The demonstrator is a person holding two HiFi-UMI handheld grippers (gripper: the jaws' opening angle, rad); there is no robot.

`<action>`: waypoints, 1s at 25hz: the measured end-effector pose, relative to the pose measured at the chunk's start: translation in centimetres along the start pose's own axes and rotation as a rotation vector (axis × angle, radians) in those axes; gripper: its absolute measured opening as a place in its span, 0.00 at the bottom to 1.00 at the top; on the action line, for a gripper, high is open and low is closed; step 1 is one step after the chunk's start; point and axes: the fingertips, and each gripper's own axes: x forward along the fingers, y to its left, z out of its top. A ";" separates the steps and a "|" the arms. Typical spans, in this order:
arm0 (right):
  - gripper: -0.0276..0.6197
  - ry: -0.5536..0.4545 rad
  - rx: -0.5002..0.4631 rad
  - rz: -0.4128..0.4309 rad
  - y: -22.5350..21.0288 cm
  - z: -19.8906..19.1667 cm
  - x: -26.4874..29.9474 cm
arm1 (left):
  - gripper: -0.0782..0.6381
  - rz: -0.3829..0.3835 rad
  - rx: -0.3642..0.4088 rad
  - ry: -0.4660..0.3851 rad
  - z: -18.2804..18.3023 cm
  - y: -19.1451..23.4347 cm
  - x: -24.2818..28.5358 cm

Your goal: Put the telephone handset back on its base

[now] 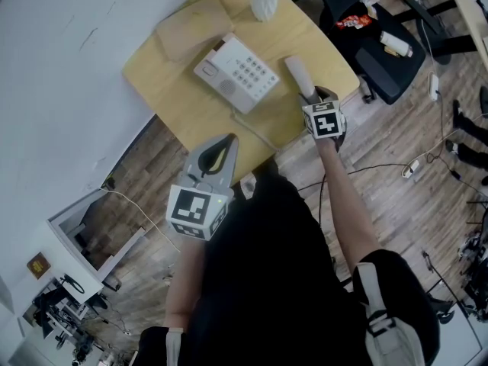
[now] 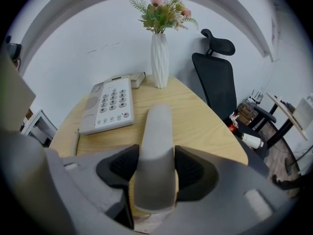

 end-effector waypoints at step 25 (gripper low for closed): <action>0.40 -0.105 0.024 0.003 0.7 1.7 -3.5 | 0.13 -0.006 0.010 -0.026 0.5 -0.8 -0.5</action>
